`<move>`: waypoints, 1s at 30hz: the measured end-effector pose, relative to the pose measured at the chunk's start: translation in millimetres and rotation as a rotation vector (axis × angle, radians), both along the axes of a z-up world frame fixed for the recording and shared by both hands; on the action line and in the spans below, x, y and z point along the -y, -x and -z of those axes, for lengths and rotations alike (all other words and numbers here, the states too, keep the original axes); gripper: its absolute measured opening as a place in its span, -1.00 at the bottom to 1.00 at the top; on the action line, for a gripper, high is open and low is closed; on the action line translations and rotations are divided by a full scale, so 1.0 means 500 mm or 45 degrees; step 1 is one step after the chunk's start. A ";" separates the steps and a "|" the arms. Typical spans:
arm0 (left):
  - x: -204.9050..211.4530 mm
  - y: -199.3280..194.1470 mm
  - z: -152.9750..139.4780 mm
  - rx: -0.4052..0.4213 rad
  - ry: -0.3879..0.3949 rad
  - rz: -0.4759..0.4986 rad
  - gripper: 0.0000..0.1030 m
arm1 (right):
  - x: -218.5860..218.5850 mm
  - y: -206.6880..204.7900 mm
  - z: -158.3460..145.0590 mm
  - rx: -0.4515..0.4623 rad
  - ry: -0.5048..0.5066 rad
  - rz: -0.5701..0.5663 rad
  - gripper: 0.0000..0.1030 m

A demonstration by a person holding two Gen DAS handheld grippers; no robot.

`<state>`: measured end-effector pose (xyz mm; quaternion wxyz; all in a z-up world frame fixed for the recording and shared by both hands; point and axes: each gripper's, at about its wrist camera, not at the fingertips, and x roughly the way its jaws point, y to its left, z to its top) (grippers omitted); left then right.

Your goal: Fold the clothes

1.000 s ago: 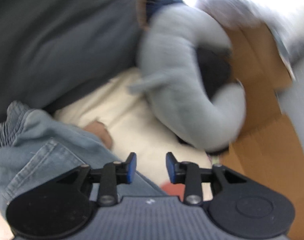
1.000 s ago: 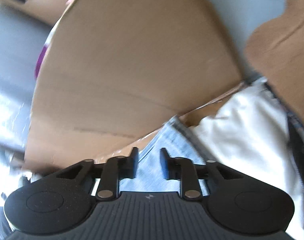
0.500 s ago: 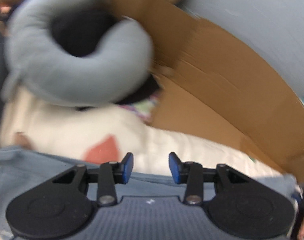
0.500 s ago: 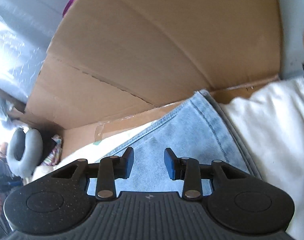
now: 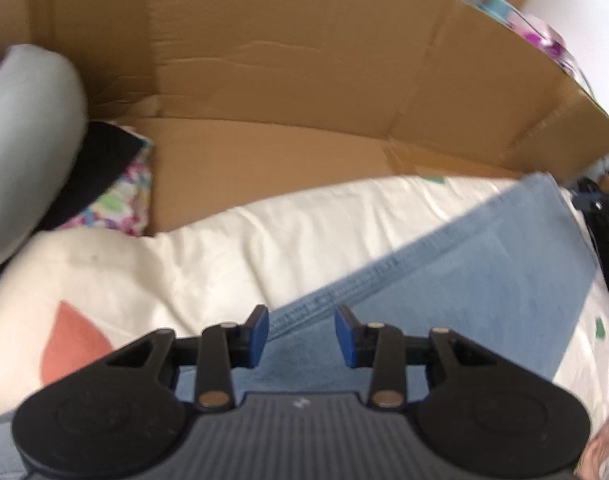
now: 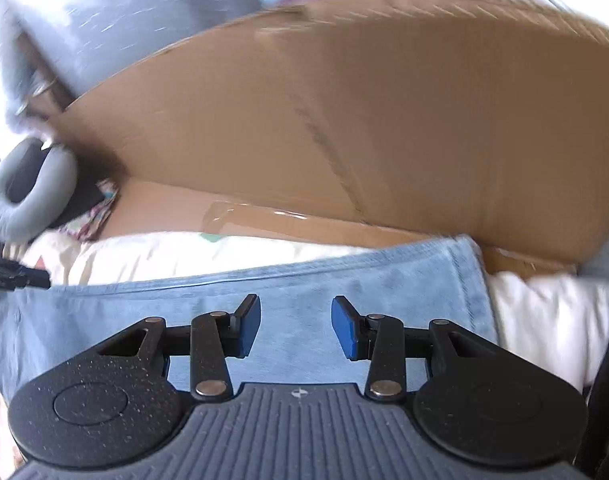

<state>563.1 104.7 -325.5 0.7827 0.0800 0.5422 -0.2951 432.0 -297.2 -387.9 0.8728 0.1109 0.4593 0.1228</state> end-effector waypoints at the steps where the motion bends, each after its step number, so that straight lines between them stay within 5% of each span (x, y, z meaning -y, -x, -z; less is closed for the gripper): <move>1: 0.004 0.001 0.008 0.003 -0.005 0.035 -0.27 | -0.013 -0.001 -0.004 0.004 0.021 -0.032 -0.10; 11: 0.048 0.024 0.056 0.091 -0.150 0.377 -0.28 | -0.156 -0.025 0.005 0.061 0.267 -0.391 -0.10; 22: 0.071 0.040 0.092 0.170 -0.267 0.579 -0.41 | -0.250 -0.063 0.045 0.116 0.449 -0.713 -0.10; 30: 0.066 0.051 0.098 0.223 -0.282 0.598 -0.61 | -0.294 -0.090 0.072 0.085 0.561 -0.938 -0.10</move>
